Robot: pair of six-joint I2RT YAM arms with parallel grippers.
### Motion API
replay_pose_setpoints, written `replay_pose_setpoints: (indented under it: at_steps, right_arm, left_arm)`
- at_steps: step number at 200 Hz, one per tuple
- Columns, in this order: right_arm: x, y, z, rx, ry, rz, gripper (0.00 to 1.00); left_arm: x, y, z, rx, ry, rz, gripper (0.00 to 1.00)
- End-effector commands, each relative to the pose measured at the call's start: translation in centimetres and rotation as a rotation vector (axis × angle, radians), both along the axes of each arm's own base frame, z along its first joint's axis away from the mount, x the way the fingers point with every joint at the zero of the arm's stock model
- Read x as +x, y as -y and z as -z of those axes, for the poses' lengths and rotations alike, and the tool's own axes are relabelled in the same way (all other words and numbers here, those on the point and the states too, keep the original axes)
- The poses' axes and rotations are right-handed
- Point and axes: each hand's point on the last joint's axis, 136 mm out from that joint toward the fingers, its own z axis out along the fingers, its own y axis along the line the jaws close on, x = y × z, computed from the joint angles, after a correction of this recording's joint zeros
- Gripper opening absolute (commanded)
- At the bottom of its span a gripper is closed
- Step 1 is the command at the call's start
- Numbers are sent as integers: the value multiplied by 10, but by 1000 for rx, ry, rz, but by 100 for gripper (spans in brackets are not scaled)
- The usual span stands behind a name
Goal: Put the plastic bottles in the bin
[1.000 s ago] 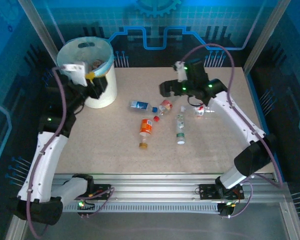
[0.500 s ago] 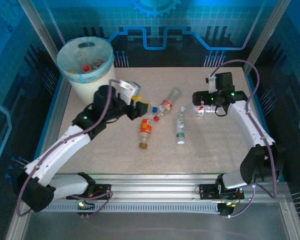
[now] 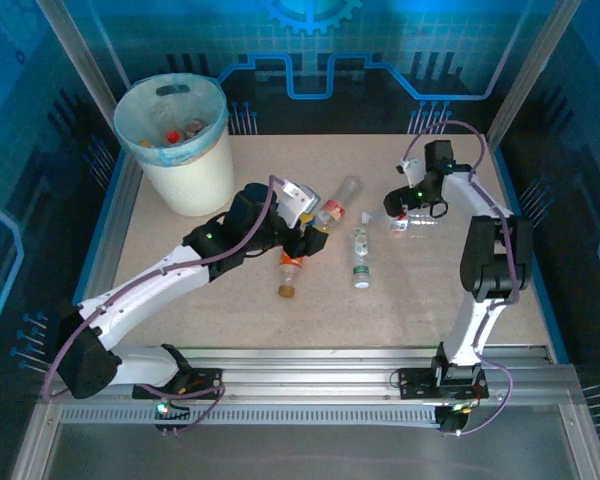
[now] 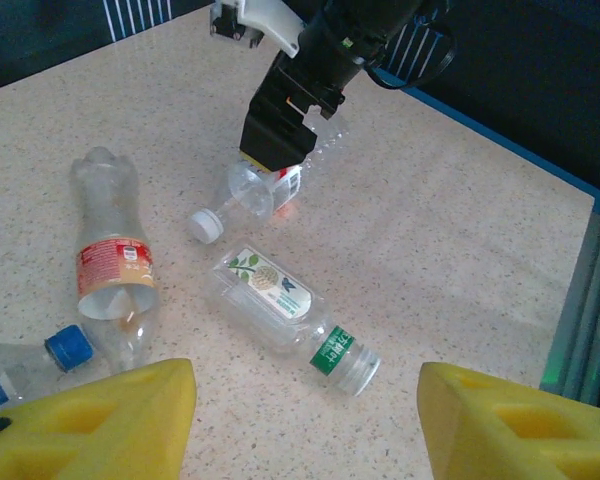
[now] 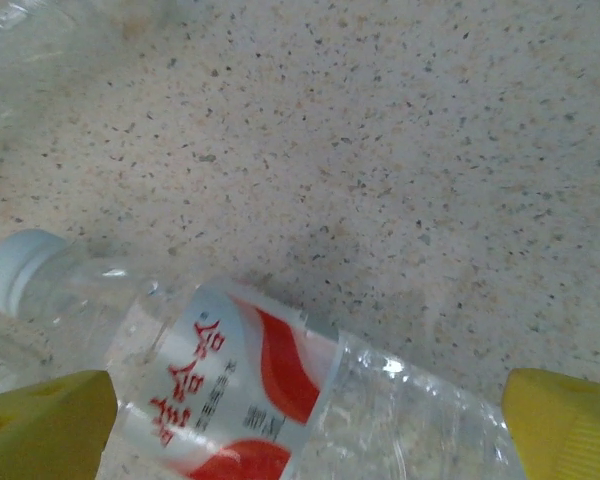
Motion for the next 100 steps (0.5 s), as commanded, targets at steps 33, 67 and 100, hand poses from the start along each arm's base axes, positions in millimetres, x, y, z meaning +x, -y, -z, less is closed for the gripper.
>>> replay_pose_setpoints:
  at_steps: [33, 67, 100]
  right_arm:
    - [-12, 1, 17, 17, -112, 0, 100]
    - [-26, 6, 32, 11, -185, 48, 100]
    - [-41, 9, 36, 33, -215, 113, 100]
  left_arm:
    - [1, -8, -18, 14, 108, -20, 64]
    - [3, -12, -15, 26, 120, -39, 69]
    - [1, -15, -14, 5, 128, -49, 70]
